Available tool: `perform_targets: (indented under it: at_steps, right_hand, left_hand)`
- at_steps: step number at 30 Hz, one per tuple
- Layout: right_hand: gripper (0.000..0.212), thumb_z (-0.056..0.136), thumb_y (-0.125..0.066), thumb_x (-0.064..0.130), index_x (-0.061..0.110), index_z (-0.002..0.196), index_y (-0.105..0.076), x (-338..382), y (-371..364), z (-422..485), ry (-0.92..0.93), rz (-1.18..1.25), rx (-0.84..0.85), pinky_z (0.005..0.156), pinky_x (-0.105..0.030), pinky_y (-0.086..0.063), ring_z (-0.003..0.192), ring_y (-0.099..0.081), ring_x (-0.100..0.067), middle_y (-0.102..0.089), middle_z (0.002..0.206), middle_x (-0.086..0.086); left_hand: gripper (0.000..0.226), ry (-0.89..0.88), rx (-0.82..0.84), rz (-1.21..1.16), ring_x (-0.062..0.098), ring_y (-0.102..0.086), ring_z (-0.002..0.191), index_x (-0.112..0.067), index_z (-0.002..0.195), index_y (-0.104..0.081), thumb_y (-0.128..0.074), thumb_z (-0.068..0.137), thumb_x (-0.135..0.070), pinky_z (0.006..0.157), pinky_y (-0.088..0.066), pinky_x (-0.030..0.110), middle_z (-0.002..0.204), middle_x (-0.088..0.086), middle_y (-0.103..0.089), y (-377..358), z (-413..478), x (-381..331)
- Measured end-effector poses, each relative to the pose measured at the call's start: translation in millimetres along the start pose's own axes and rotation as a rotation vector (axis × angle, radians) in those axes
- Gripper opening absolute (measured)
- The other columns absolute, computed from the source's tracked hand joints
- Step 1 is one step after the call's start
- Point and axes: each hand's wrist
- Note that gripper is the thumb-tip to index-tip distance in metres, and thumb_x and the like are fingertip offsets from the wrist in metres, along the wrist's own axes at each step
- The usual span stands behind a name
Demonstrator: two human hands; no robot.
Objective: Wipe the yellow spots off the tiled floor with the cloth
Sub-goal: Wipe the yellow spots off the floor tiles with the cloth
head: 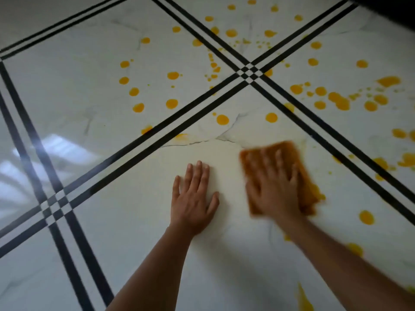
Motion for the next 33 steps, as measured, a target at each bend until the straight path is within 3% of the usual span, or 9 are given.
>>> perform_targets:
  at_steps: [3,8,12,14,17,19,24,29,33]
  right_hand:
    - [0.063,0.082,-0.034,0.055,0.044,0.143,-0.021,-43.7,1.7,-36.5,0.349,-0.038,0.087,0.103,-0.058,-0.025,0.137,-0.034,-0.03,-0.036,0.149,0.003]
    - [0.064,0.085,-0.013,0.059,0.039,0.146,-0.016,-66.3,13.7,38.8,-0.18,-0.016,0.074,0.109,-0.062,-0.01,0.144,-0.013,-0.031,-0.018,0.157,0.003]
    - [0.063,0.083,-0.035,0.055,0.041,0.144,-0.025,-63.4,5.7,-95.7,0.234,0.016,0.097,0.106,-0.06,-0.023,0.14,-0.026,-0.03,-0.034,0.151,0.002]
    - [0.066,0.081,-0.033,0.057,0.043,0.144,-0.019,-98.1,1.3,-93.0,0.284,-0.032,0.107,0.105,-0.06,-0.023,0.139,-0.027,-0.03,-0.035,0.15,0.001]
    - [0.062,0.086,-0.018,0.058,0.039,0.146,-0.015,-109.1,16.3,-31.4,-0.213,-0.038,0.109,0.109,-0.063,-0.013,0.143,-0.015,-0.032,-0.021,0.156,0.001]
    - [0.062,0.088,-0.024,0.054,0.035,0.146,-0.017,-80.2,9.0,-56.0,-0.294,0.033,0.035,0.109,-0.062,-0.009,0.143,-0.015,-0.034,-0.023,0.156,-0.002]
    - [0.064,0.082,-0.035,0.057,0.043,0.143,-0.022,-76.9,-1.2,-198.9,0.168,0.033,0.103,0.104,-0.059,-0.023,0.137,-0.032,-0.032,-0.039,0.148,0.001]
    - [0.064,0.087,-0.017,0.057,0.035,0.146,-0.019,-105.4,11.8,-126.5,-0.431,0.035,0.065,0.109,-0.063,-0.008,0.143,-0.015,-0.037,-0.021,0.156,-0.003]
    - [0.061,0.085,-0.032,0.058,0.041,0.144,-0.024,-87.0,2.9,-230.1,0.01,0.051,0.13,0.107,-0.06,-0.018,0.14,-0.026,-0.032,-0.032,0.151,0.001]
  left_hand:
    - [0.072,-0.008,0.007,-0.002,0.014,0.018,0.14,-0.025,0.146,0.01,-0.008,0.084,-0.057,0.112,0.012,0.036,0.151,-0.007,0.017,-5.4,-0.1,-22.0]
    - [0.072,-0.005,0.037,0.031,0.014,0.018,0.141,-0.025,0.146,0.013,-0.004,0.083,-0.056,0.112,0.013,0.035,0.151,-0.007,0.019,-11.4,-6.3,-49.6]
    - [0.069,-0.045,0.008,0.04,0.018,0.003,0.143,-0.022,0.147,0.001,-0.018,0.089,-0.053,0.111,0.007,0.036,0.154,-0.002,0.002,-20.0,-17.8,-71.0]
    - [0.069,-0.081,0.017,0.058,0.02,-0.004,0.143,-0.02,0.148,-0.005,-0.023,0.089,-0.051,0.111,0.002,0.038,0.154,-0.001,-0.003,-27.4,-30.6,-77.7]
    - [0.067,-0.121,0.026,0.086,0.023,-0.011,0.141,-0.018,0.148,-0.014,-0.026,0.089,-0.049,0.11,-0.005,0.04,0.154,0.002,-0.011,-35.1,-46.2,-85.6]
    - [0.067,-0.101,0.013,0.105,0.023,-0.014,0.141,-0.016,0.147,-0.018,-0.025,0.089,-0.048,0.109,-0.006,0.04,0.153,0.003,-0.014,-38.0,-53.5,-89.1]
    - [0.068,-0.09,0.031,0.109,0.019,-0.005,0.142,-0.017,0.148,-0.011,-0.02,0.089,-0.049,0.111,0.0,0.039,0.154,0.002,-0.006,-42.7,-79.3,-92.2]
    - [0.066,-0.158,0.069,0.13,0.019,-0.015,0.14,-0.015,0.146,-0.02,-0.027,0.088,-0.046,0.109,-0.007,0.041,0.153,0.005,-0.019,-52.0,-102.3,-112.4]
    - [0.067,-0.132,0.044,0.115,0.021,-0.017,0.14,-0.014,0.146,-0.022,-0.026,0.088,-0.046,0.108,-0.005,0.041,0.153,0.007,-0.023,-55.8,-99.4,-129.1]
Point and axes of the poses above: each hand's wrist, its own z-axis towards the middle knuckle, its own y-axis out of the back of the hand, x = y × z
